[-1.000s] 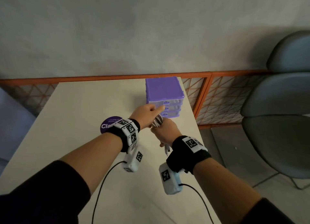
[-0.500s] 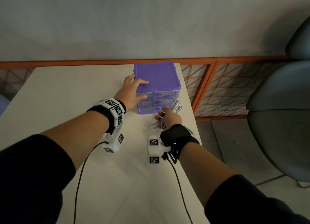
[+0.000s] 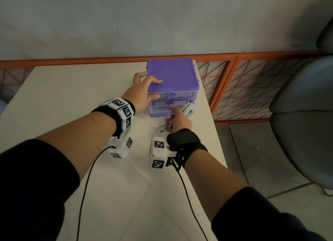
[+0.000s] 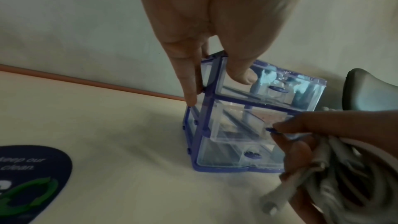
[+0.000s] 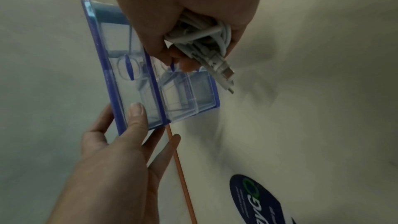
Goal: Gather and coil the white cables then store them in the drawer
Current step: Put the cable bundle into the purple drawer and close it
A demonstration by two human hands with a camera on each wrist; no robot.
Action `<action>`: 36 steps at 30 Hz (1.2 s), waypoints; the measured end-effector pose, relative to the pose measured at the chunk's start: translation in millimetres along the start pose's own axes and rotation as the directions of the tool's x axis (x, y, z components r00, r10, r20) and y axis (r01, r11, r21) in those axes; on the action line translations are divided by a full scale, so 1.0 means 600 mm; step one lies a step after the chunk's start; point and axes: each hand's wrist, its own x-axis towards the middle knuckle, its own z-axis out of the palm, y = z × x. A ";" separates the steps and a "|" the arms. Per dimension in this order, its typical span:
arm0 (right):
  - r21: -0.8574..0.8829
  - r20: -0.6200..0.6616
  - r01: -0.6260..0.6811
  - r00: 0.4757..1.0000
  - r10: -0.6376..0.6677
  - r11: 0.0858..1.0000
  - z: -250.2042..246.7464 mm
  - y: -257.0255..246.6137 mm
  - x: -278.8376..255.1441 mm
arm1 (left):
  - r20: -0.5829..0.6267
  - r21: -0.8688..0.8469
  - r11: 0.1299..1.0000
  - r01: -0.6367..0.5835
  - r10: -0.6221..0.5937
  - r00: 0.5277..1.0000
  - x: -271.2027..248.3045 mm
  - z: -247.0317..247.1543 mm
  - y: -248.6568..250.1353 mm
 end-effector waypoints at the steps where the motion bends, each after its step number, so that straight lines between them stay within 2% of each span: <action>1: 0.006 -0.004 -0.009 1.000 0.009 1.000 -0.009 0.007 -0.010 | -0.002 -0.004 1.000 0.000 0.000 1.000 0.000 0.001 0.000; 7: 0.057 -0.024 0.024 0.999 -0.023 0.998 -0.077 0.076 -0.094 | 0.005 -0.010 1.000 -0.005 0.005 1.000 0.002 0.000 -0.001; 11: -0.027 -0.011 0.080 0.997 -0.080 0.996 -0.107 0.065 -0.128 | 0.023 -0.004 1.000 -0.009 0.009 1.000 0.002 -0.001 0.000; 13: -0.170 -0.030 0.170 0.984 -0.178 0.971 -0.113 0.060 -0.143 | 0.024 -0.009 1.000 -0.005 0.005 1.000 0.002 -0.001 -0.001; 15: -0.324 0.006 0.347 0.931 -0.365 0.880 -0.107 0.049 -0.161 | 0.026 -0.018 1.000 -0.002 0.002 1.000 0.002 -0.001 -0.001; 17: -0.483 0.097 0.487 0.856 -0.508 0.728 -0.088 0.019 -0.167 | 0.032 -0.026 1.000 0.011 -0.010 0.999 0.002 -0.003 -0.001; 19: -0.687 0.243 0.528 0.815 -0.527 0.499 -0.061 -0.025 -0.153 | 0.041 -0.034 0.999 0.014 -0.013 0.999 0.002 -0.005 -0.001; 20: -0.796 0.319 0.508 0.815 -0.484 0.331 -0.045 -0.047 -0.137 | 0.044 -0.037 0.999 0.008 -0.006 0.999 0.002 -0.005 -0.002; 21: -0.878 0.387 0.466 0.826 -0.409 0.111 -0.031 -0.066 -0.122 | 0.045 -0.038 0.999 -0.001 0.002 0.999 0.002 -0.005 -0.002; 22: -0.895 0.446 0.430 0.841 -0.308 -0.122 -0.018 -0.080 -0.107 | 0.043 -0.039 0.999 -0.008 0.009 0.999 0.002 -0.004 -0.004; 23: -0.858 0.482 0.413 0.853 -0.200 -0.307 -0.005 -0.090 -0.096 | 0.041 -0.040 0.999 -0.011 0.012 0.999 0.002 -0.004 -0.005; 24: -0.810 0.499 0.415 0.859 -0.115 -0.413 0.004 -0.095 -0.084 | 0.037 -0.039 0.999 -0.011 0.013 0.999 0.002 -0.004 -0.006; 25: -0.774 0.503 0.423 0.863 -0.053 -0.471 0.013 -0.097 -0.071 | 0.034 -0.036 0.999 -0.014 0.016 0.999 0.002 -0.004 -0.006; 27: -0.766 0.494 0.427 0.869 -0.015 -0.481 0.027 -0.096 -0.049 | 0.033 -0.033 0.999 -0.023 0.024 0.999 0.002 -0.003 -0.008; 30: -0.813 0.438 0.360 0.896 -0.073 -0.459 0.041 -0.085 -0.025 | 0.031 -0.043 0.999 -0.028 0.030 0.999 0.003 -0.004 -0.009; 35: -0.860 0.372 0.324 0.927 -0.050 -0.395 0.049 -0.080 -0.023 | 0.049 -0.049 0.998 -0.029 0.032 0.998 0.006 -0.006 -0.011; 36: -0.879 0.360 0.313 0.931 -0.069 -0.360 0.054 -0.082 -0.020 | 0.051 -0.047 0.998 -0.034 0.037 0.998 0.006 -0.005 -0.011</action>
